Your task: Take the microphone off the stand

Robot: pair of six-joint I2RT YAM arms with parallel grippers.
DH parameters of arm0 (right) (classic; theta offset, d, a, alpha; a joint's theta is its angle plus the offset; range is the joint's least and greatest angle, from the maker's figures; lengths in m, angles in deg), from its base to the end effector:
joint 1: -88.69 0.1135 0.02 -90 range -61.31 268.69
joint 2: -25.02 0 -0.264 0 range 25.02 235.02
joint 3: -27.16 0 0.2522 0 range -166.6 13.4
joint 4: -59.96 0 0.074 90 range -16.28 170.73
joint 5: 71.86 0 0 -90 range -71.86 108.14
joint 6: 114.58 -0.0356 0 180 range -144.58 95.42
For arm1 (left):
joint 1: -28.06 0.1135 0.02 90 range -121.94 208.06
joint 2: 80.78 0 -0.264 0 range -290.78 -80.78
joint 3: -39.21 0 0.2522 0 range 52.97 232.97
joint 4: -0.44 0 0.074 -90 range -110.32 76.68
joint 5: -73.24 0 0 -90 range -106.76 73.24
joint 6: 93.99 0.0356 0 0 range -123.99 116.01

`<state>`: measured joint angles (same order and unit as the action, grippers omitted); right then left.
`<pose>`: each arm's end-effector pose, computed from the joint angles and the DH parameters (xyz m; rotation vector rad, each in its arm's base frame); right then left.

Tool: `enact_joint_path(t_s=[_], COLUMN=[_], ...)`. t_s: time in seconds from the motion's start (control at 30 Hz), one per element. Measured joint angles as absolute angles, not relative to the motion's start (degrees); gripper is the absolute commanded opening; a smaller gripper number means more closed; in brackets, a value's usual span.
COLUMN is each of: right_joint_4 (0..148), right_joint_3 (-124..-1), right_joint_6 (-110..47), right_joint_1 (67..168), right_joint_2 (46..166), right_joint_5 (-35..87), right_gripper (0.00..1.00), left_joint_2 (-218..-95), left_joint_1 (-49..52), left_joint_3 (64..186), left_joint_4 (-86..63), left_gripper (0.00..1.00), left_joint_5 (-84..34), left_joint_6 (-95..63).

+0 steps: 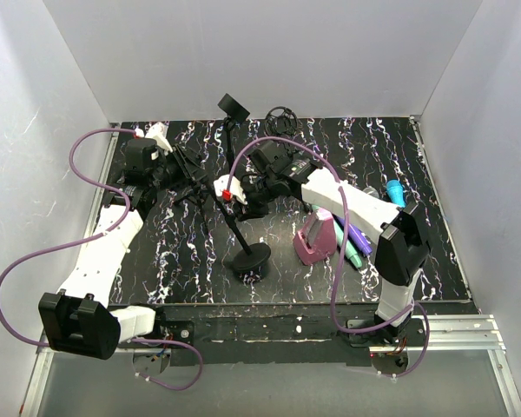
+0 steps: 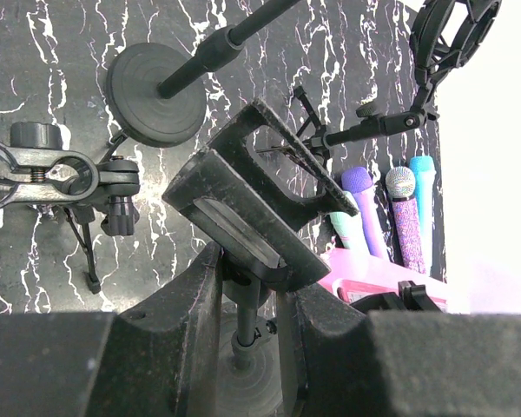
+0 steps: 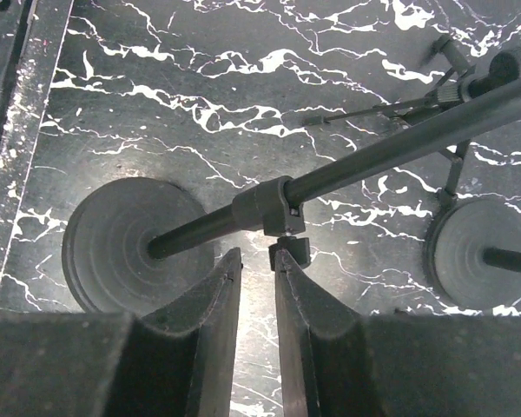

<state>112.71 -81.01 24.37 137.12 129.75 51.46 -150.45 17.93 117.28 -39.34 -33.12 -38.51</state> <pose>0.2551 0.3171 0.3053 -1.9328 1.3523 0.6976 0.2641 -0.0574 0.3416 -0.2889 2.1703 -0.7556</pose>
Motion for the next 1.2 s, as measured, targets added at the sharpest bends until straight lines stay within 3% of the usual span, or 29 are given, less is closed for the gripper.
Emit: enact_joint_path(t_s=[0.2,0.57,0.7,0.9,1.03,1.2], right_joint_4=[112.93,111.29,111.48,109.97,102.11,86.11], right_joint_3=[-81.82,-82.08,-82.17,-79.81,-70.37,-53.49], right_joint_6=[27.1,29.07,30.36,35.49,42.16,57.92], right_joint_1=[137.07,136.85,136.74,136.77,136.96,137.99], right_joint_2=[129.62,130.36,131.39,130.21,124.59,116.16], right_joint_5=[50.87,48.49,48.75,50.98,51.22,50.28], right_gripper=[0.42,0.43,0.35,0.09,0.02,0.01], left_joint_2=[-150.73,-150.82,-150.82,-150.86,-150.97,-151.93], left_joint_1=[18.24,18.98,18.98,19.18,19.11,18.94], left_joint_3=[117.2,117.17,117.17,117.15,117.07,117.04], left_joint_4=[-38.53,-38.53,-38.53,-38.42,-38.42,-38.79], left_gripper=[0.0,0.0,0.0,0.0,0.0,0.0], left_joint_5=[-33.97,-35.46,-35.68,-35.68,-36.53,-37.99], left_joint_6=[-38.38,-38.25,-38.16,-37.9,-37.88,-38.09])
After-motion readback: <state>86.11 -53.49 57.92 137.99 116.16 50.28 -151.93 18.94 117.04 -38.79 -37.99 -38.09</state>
